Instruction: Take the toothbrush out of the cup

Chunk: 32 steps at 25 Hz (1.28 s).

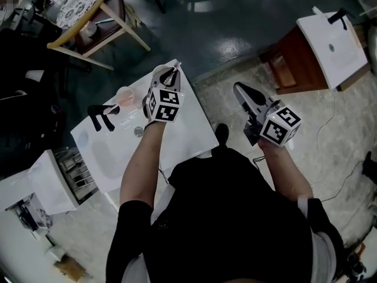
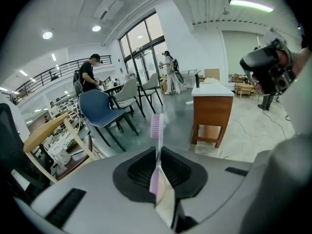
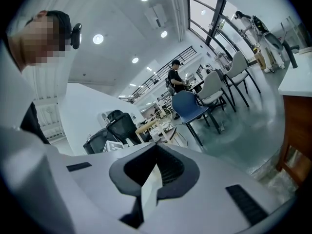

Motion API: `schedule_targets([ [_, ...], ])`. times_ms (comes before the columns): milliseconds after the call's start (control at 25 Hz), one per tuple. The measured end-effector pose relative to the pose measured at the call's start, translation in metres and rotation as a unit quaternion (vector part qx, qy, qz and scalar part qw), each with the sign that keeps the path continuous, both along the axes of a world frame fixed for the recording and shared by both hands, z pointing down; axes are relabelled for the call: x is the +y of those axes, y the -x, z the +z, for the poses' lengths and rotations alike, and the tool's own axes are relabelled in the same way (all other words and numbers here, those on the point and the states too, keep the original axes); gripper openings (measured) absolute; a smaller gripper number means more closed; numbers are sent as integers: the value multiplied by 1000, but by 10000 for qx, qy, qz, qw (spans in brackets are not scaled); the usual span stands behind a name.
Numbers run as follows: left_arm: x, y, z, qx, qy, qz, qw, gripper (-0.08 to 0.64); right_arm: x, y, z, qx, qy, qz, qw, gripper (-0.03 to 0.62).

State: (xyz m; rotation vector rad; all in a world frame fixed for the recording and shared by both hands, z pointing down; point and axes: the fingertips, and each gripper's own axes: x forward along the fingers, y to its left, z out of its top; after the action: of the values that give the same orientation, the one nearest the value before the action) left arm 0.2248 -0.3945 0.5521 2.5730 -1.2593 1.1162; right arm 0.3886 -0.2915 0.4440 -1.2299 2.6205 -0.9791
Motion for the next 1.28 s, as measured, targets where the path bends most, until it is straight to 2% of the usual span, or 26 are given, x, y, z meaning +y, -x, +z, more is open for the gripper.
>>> schedule_targets([
  [160, 2, 1, -9, 64, -95, -27, 9999, 34, 2, 1, -5, -26, -15, 22, 10000, 28],
  [320, 4, 3, -30, 297, -232, -98, 9992, 32, 6, 5, -10, -81, -81, -11, 9999, 28],
  [520, 10, 9, -74, 661, -448, -237, 9965, 32, 9, 14, -19, -83, -138, -43, 9999, 28],
  [720, 20, 16, -131, 830, -815, -324, 9927, 32, 12, 29, -27, -153, -210, -146, 9996, 28],
  [840, 34, 18, -156, 941, -909, -323, 9909, 32, 18, 40, -29, -175, -207, -243, 9993, 28],
  [1080, 66, 24, -173, 1285, -653, -242, 9893, 32, 20, 63, -35, -155, -274, -397, 9987, 28],
  [1280, 90, 24, -153, 1570, -258, -337, 9867, 32, 24, 73, -32, -133, -233, -417, 9988, 28],
])
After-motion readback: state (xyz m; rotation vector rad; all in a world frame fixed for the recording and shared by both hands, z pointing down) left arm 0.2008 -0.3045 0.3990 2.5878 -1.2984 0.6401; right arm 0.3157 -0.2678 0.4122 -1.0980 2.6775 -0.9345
